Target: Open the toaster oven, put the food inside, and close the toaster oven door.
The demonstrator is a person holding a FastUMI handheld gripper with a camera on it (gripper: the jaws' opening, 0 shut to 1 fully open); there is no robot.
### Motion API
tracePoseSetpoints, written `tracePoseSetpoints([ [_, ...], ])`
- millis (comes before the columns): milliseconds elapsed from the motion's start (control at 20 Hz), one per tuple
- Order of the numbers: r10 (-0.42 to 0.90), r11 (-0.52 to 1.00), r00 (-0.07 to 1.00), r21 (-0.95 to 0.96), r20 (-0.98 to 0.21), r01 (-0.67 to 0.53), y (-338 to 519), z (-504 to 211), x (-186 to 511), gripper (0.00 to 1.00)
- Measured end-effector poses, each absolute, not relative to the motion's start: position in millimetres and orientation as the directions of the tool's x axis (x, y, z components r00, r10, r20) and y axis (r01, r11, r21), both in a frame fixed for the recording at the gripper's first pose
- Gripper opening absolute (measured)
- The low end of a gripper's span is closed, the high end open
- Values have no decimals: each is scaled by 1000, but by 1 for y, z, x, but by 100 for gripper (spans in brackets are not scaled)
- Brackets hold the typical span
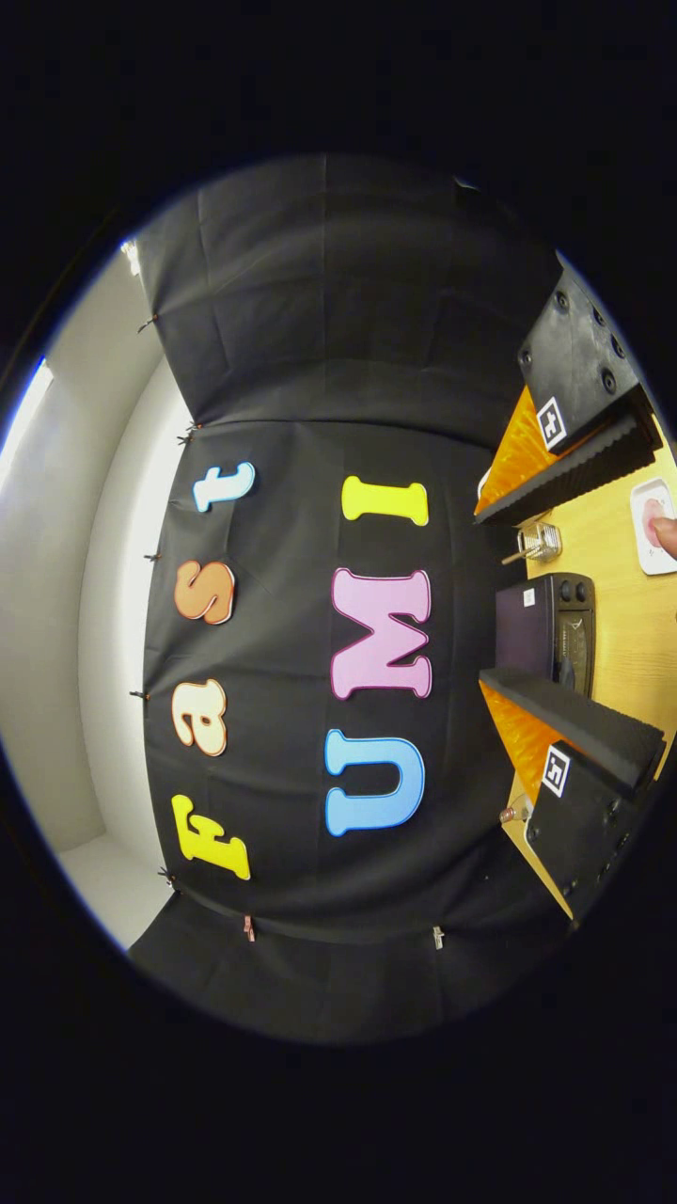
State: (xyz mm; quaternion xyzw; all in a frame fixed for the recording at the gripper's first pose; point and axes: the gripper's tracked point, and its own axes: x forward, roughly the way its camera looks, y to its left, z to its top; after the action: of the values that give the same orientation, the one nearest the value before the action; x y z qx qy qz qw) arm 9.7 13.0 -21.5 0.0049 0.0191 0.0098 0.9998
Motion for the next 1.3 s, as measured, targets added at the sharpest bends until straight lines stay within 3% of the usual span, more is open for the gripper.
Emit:
tracePoseSetpoints([
  [450, 119, 992, 972, 53, -203, -111, 95, -122, 84, 98],
  [1000, 104, 994, 883, 37, -457, -98, 149, -294, 185, 98],
  [1300, 72, 997, 843, 36, -532, -63, 156, -339, 207, 98],
])
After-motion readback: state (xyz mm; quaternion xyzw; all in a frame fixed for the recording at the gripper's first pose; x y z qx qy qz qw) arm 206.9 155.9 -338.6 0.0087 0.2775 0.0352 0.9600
